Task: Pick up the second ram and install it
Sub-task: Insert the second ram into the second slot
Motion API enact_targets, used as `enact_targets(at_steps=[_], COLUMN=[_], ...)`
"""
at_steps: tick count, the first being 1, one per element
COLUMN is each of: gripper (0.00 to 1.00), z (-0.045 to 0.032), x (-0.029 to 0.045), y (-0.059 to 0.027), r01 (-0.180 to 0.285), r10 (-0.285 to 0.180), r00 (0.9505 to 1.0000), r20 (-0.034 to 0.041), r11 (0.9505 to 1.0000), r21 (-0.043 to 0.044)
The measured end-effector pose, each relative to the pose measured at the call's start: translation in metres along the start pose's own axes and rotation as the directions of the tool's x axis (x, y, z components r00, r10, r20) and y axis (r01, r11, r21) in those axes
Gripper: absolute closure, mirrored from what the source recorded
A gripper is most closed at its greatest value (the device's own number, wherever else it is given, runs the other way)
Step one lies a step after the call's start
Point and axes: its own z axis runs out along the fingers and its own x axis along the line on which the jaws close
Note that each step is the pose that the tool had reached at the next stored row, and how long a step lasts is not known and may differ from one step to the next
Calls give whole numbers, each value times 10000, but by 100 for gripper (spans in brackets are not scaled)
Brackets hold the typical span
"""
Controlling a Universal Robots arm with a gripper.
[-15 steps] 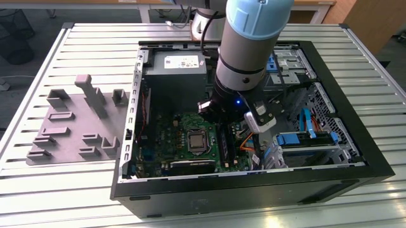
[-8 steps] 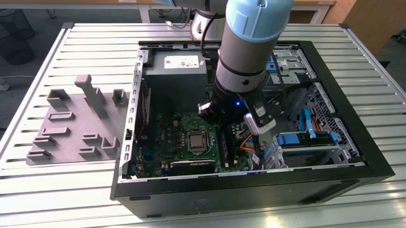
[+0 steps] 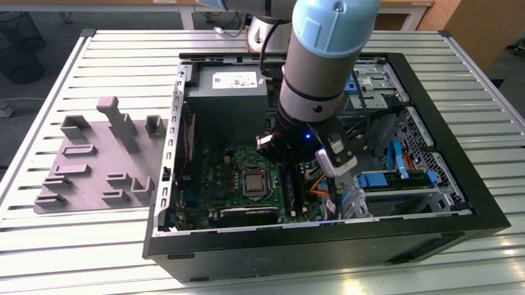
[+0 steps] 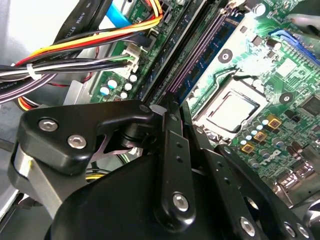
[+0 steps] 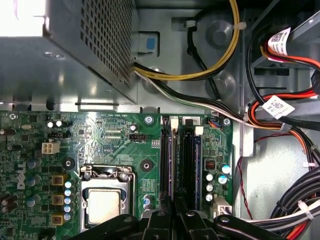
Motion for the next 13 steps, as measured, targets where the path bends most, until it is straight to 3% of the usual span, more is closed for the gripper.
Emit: enact_targets(at_steps=[13], gripper=[86], z=[19], x=[-3], y=[-9], r01=[-1], r10=[1], r00=[10000], r20=[-5], r11=[10000], r21=[29])
